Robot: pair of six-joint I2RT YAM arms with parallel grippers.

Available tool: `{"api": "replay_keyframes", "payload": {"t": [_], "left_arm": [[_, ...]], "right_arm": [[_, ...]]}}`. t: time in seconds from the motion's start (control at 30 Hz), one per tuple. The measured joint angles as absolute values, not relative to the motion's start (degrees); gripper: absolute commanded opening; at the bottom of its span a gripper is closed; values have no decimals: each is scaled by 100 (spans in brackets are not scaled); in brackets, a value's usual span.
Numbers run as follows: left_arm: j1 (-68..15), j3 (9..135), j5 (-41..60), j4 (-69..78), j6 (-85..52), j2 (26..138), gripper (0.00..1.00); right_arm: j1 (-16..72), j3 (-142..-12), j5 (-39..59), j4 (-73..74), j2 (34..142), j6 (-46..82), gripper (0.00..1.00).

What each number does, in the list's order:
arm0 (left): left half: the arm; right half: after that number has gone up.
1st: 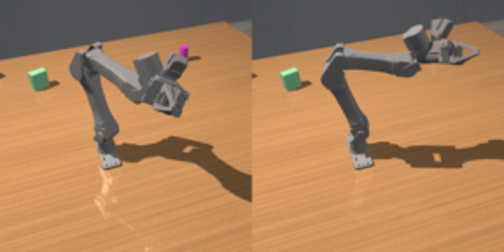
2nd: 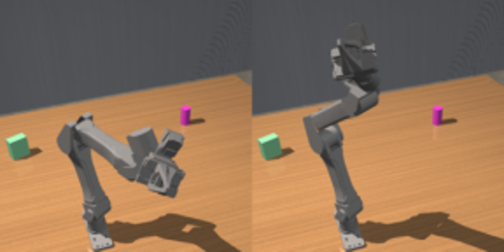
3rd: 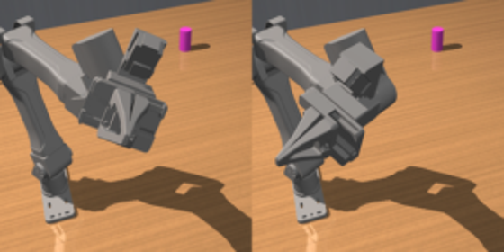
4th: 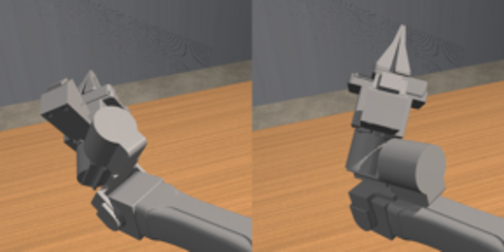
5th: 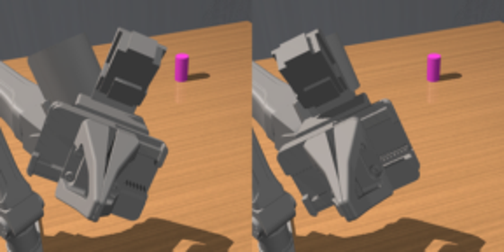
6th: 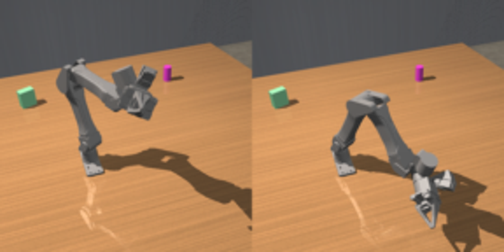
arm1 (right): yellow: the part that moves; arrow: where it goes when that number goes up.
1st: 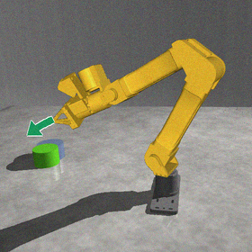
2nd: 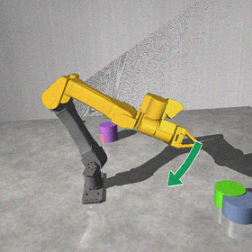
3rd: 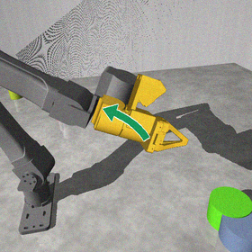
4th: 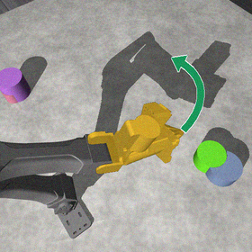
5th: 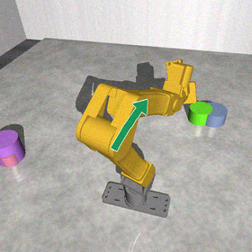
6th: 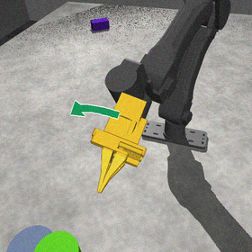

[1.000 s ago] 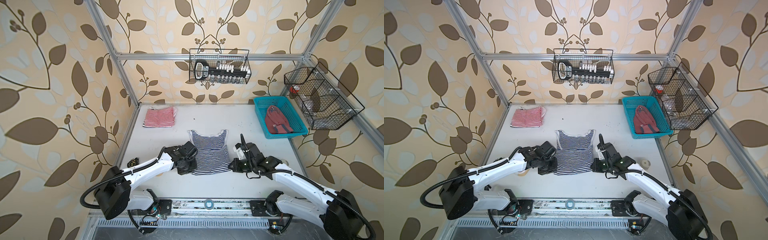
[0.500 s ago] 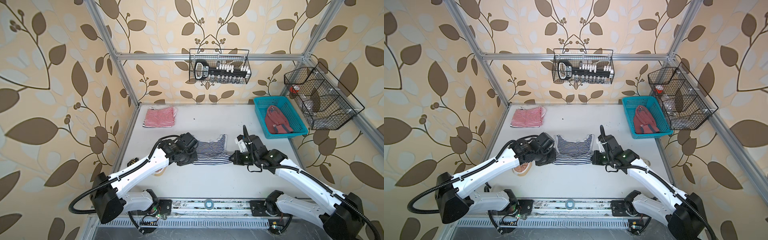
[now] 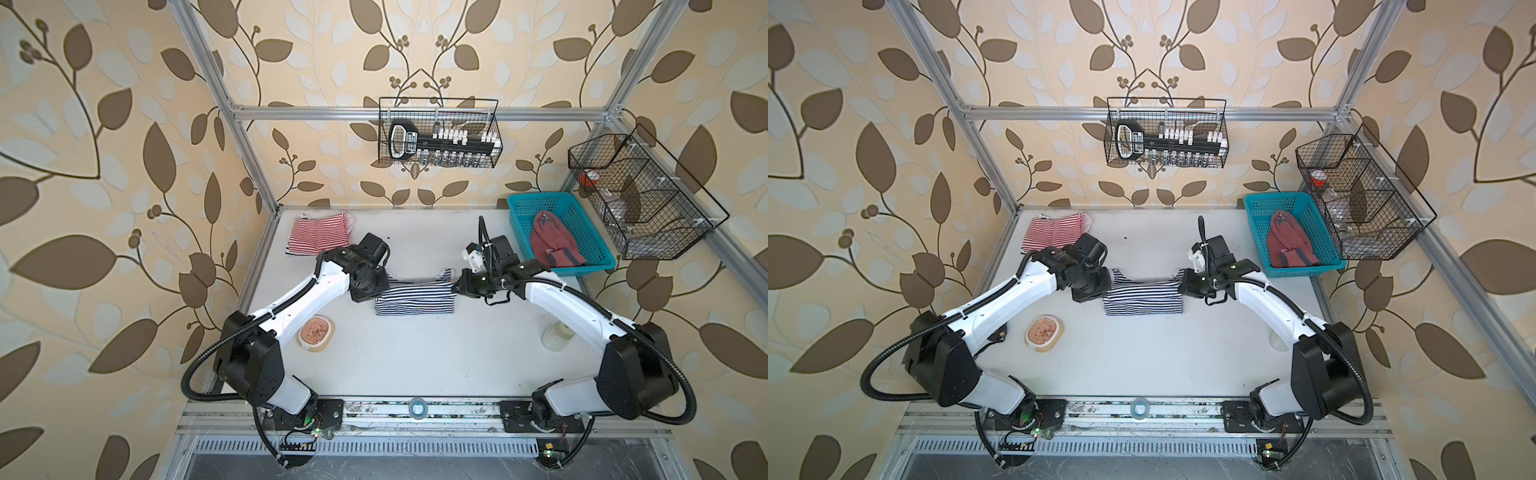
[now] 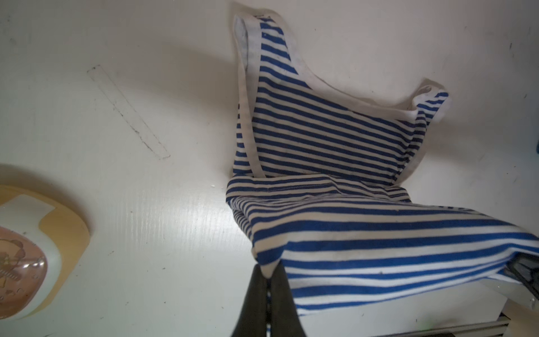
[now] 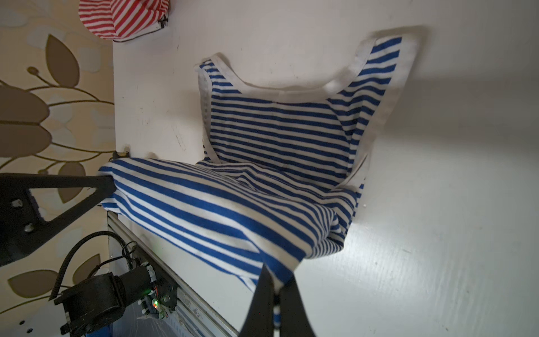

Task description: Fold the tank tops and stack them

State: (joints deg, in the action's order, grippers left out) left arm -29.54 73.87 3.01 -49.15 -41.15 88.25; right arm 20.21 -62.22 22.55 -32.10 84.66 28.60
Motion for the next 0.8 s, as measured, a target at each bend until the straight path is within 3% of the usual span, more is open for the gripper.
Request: {"api": "replay_keyframes", "payload": {"t": [0.4, 0.5, 0.67, 0.8], "left_arm": [[-2416, 8462, 628, -4936, -3662, 10436, 0], [-2241, 8768, 735, -4925, -3579, 10766, 6], [-2034, 9266, 906, -4873, -3481, 11351, 28], [-1883, 9848, 1061, -4853, -3454, 11913, 34]], "right_arm": [[1621, -7225, 2698, -3212, 10097, 2674, 1], [1529, -7498, 2825, -3162, 10484, 2683, 6], [1378, -8007, 2991, -3037, 11142, 2738, 20], [1236, -8128, 3100, -2781, 11421, 2926, 23]]}}
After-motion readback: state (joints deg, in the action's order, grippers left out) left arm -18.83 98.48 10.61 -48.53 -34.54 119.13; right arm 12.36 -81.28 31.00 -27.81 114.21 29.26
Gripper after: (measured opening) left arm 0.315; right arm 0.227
